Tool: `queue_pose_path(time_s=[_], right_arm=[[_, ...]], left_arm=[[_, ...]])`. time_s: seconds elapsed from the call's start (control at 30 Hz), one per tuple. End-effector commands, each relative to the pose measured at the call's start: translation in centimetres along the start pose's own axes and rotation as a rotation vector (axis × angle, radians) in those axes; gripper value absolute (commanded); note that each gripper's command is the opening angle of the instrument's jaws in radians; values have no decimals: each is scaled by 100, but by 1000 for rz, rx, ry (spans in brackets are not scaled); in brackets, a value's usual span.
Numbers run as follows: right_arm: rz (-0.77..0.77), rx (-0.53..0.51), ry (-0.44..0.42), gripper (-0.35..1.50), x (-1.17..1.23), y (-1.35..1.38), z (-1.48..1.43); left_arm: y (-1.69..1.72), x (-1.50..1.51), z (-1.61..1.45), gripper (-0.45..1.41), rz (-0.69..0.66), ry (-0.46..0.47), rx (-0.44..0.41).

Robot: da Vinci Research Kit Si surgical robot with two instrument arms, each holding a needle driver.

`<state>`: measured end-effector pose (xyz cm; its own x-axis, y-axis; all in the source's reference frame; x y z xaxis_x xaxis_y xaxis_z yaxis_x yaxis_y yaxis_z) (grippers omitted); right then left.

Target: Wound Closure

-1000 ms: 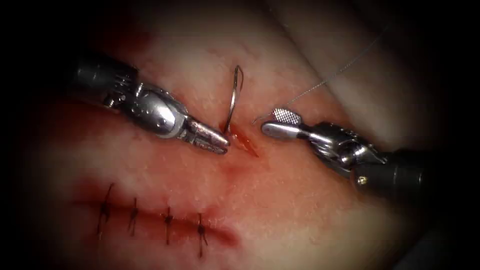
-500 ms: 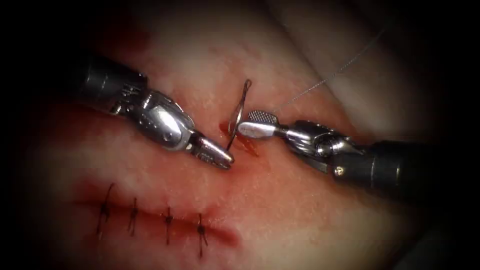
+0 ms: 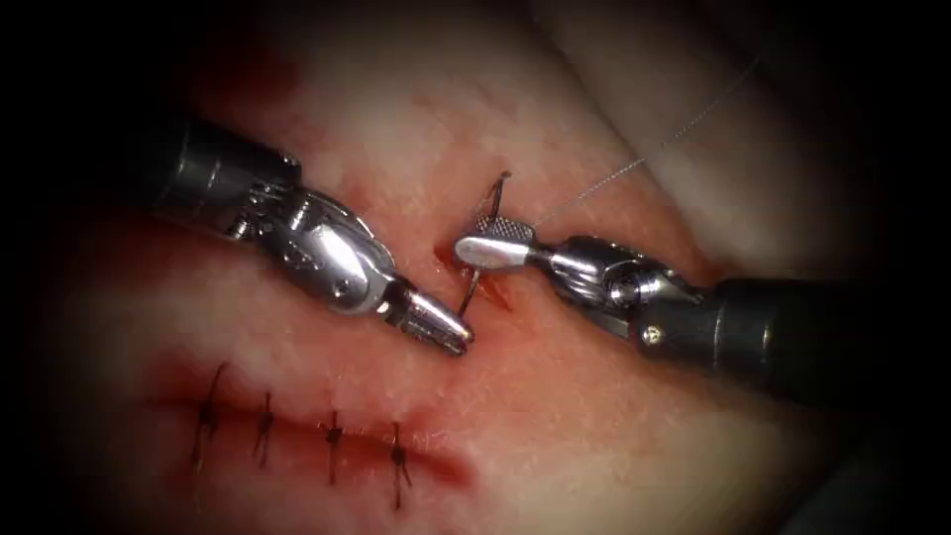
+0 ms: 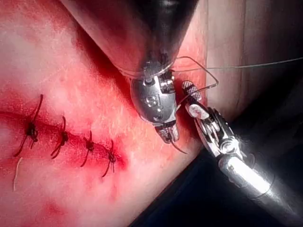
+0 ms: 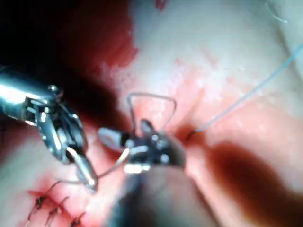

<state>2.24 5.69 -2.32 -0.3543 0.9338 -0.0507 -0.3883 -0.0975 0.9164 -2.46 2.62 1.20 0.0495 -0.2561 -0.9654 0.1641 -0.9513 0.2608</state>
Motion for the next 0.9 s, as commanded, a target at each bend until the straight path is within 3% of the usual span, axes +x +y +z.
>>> queue_pose_path(time_s=[0.03, 0.17, 0.23, 0.33, 0.5, 0.53, 0.6, 0.67, 0.73, 0.9], right_arm=[[-1, -1, -1, 101, -4, 4, 6], [-1, -1, 0, 81, -5, 4, 7], [-1, -1, 0, 17, -5, 4, 7], [-2, -8, -6, -35, -6, 4, 6], [-14, -19, -17, -35, -5, 5, 2], [-15, -18, -17, -35, -5, 5, 2], [-26, -18, -17, -35, -4, 5, 1], [-32, -18, -17, -35, -4, 5, 1], [-55, -20, -14, -35, -3, 5, 1], [-100, -29, 28, -35, 3, 7, -4]], left_arm=[[3, -3, 5, -35, -1, 1, -1], [3, -1, 7, -35, -1, 2, -2], [3, 0, 7, -35, 0, 5, -5], [5, 0, 9, -35, 1, 8, -15], [6, 0, 10, -35, 1, 9, -25], [5, -2, 11, 12, -35, 9, -32], [4, -3, 10, 49, -177, 15, -31], [2, -3, 9, 66, -285, 24, -33], [-2, -2, 8, 76, -353, 12, -6], [-8, 5, 4, 79, -483, 11, 19]])
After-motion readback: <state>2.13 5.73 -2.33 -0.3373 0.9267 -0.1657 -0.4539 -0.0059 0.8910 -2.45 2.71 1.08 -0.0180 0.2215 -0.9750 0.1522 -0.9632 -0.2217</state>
